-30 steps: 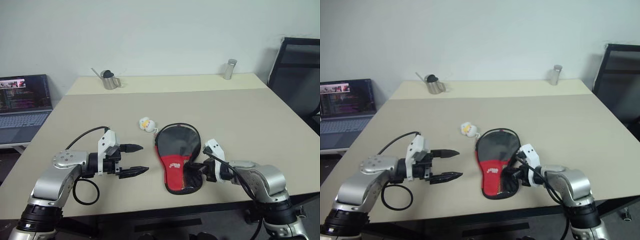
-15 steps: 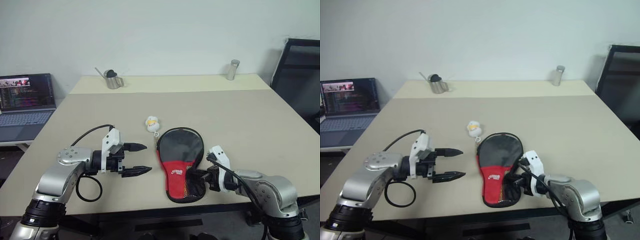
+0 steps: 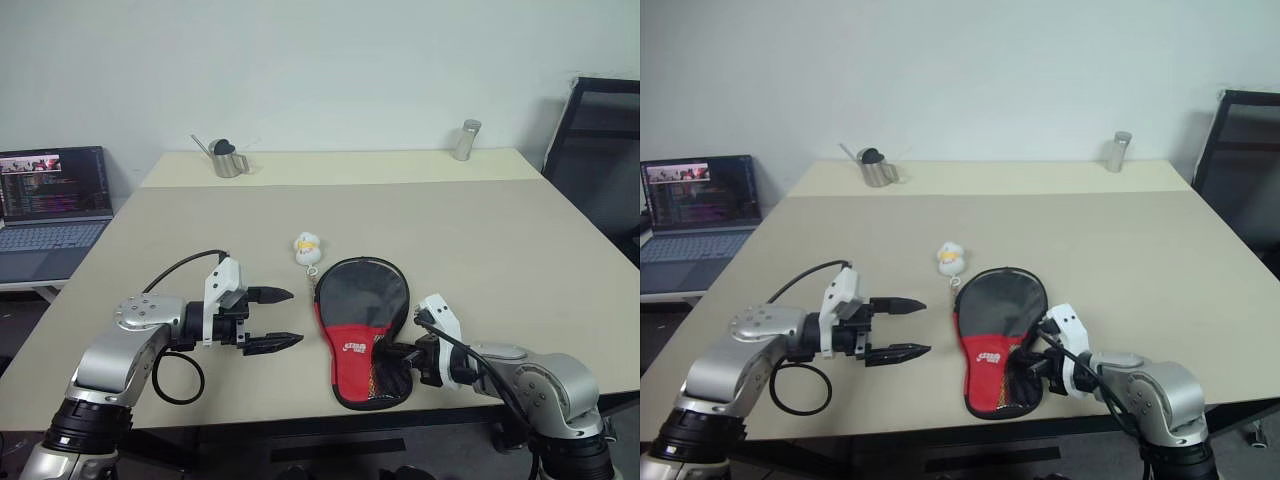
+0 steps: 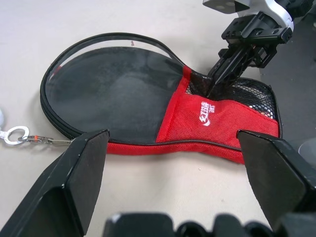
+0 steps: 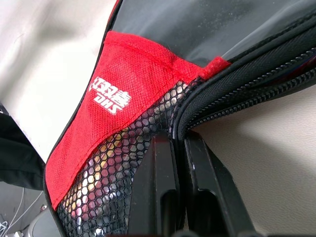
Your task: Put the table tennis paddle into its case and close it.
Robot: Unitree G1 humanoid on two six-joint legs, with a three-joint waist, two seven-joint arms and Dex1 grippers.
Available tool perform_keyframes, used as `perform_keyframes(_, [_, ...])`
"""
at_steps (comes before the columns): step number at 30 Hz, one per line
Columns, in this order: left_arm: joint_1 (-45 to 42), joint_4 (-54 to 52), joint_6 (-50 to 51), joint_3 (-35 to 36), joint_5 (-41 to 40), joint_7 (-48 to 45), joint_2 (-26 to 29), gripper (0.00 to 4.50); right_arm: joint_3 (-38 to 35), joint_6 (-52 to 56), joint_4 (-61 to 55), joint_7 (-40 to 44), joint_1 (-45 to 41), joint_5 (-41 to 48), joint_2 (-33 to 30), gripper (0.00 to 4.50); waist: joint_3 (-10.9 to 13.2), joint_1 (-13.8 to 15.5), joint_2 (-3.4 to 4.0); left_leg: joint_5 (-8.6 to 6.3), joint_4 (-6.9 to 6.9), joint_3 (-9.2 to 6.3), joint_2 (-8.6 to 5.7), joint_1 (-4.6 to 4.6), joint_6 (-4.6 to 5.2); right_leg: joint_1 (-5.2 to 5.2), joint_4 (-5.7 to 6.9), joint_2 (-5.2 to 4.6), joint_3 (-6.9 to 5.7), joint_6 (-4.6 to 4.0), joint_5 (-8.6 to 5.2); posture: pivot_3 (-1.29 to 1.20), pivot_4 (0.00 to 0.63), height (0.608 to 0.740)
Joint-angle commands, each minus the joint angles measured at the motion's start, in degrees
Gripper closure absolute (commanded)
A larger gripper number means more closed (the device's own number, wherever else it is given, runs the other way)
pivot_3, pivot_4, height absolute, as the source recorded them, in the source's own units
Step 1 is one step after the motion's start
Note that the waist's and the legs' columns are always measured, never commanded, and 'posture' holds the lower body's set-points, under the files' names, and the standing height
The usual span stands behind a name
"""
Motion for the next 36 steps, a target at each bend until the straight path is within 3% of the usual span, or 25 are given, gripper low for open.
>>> perform_keyframes(1, [-0.15, -0.89, -1.05, 0.21, 0.01, 0.03, 0.27, 0.00, -0.87, 0.78, -3.07, -0.02, 0.40, 1.87, -0.76, 3.43, 0.00, 0.00, 0.00, 0.00, 0.00, 0.00, 0.00, 0.00, 0.00, 0.00, 0.00, 0.00, 0.00, 0.00, 0.00, 0.00, 0.150, 0.740])
perform_keyframes(4, [-0.07, -0.80, -1.37, 0.45, 0.19, 0.51, 0.15, 0.00, -1.11, 0.31, -5.33, 0.20, 0.46, 2.14, -3.24, 2.36, 0.00, 0.02, 0.00, 0.00, 0.00, -0.01, 0.00, -0.01, 0.00, 0.00, 0.00, 0.00, -0.01, 0.00, 0.00, 0.00, 0.150, 0.740])
perform_keyframes(6, [0.01, -0.72, -1.11, 0.89, 0.07, 1.50, -0.25, 0.00, 0.54, -2.51, -9.00, 4.61, 1.32, 3.77, -7.83, 1.69, 0.01, 0.05, 0.01, 0.00, 0.01, -0.01, 0.00, -0.01, 0.00, 0.00, -0.01, 0.00, -0.01, 0.00, 0.00, 0.00, 0.150, 0.740])
perform_keyframes(11, [-2.15, 2.59, -1.41, 0.86, 1.61, 5.68, -2.21, 0.00, -0.70, -8.77, -9.86, 10.79, 1.31, 7.15, -11.95, 0.03, 0.00, 0.12, 0.00, 0.00, 0.02, -0.04, 0.06, -0.02, 0.00, 0.01, -0.03, 0.01, -0.06, 0.01, 0.00, 0.00, 0.150, 0.740])
perform_keyframes(20, [-8.40, 10.71, -2.96, 2.68, 5.33, 15.65, -5.75, 0.00, 5.08, -22.62, -2.31, 10.80, -8.09, 1.10, -10.18, 0.03, 0.00, 0.12, -0.02, -0.01, 0.02, -0.03, 0.14, -0.02, -0.01, 0.01, -0.03, 0.15, -0.07, 0.00, 0.01, 0.00, 0.150, 0.740])
perform_keyframes(26, [-7.11, 10.26, -4.41, 2.26, 5.44, 14.51, -5.01, 0.00, 4.47, -19.59, -4.75, 16.68, -5.24, 3.15, -21.79, 0.03, 0.01, 0.48, -0.03, -0.05, 0.04, 0.01, 0.08, -0.09, -0.07, -0.01, -0.11, 0.08, -0.06, 0.00, 0.01, 0.00, 0.150, 0.740])
perform_keyframes(29, [-6.81, 9.92, -4.83, 2.36, 5.48, 14.46, -5.16, 0.00, 5.09, -21.05, -3.16, 17.47, -3.74, -0.09, -28.34, 0.03, 0.01, 0.67, -0.03, -0.05, 0.06, 0.00, 0.12, -0.08, -0.07, -0.01, -0.07, 0.08, -0.07, -0.02, 0.01, 0.00, 0.150, 0.740])
perform_keyframes(33, [-7.03, 10.41, -5.30, 2.49, 5.52, 14.34, -5.09, 0.00, 1.83, -24.28, -1.53, 19.87, -2.82, -0.31, -32.34, 0.03, 0.01, 0.86, -0.03, -0.05, 0.10, 0.06, 0.25, -0.04, -0.08, -0.01, -0.08, 0.08, -0.07, -0.13, 0.06, 0.00, 0.150, 0.740])
perform_keyframes(36, [-7.40, 10.87, -5.44, 2.57, 5.55, 14.50, -5.13, 0.00, 0.14, -26.40, -1.03, 19.98, -4.13, 0.64, -31.12, 0.03, 0.01, 0.86, -0.03, -0.06, 0.06, 0.07, 0.33, -0.04, -0.08, -0.02, -0.09, 0.26, -0.06, -0.16, 0.05, 0.00, 0.150, 0.740])
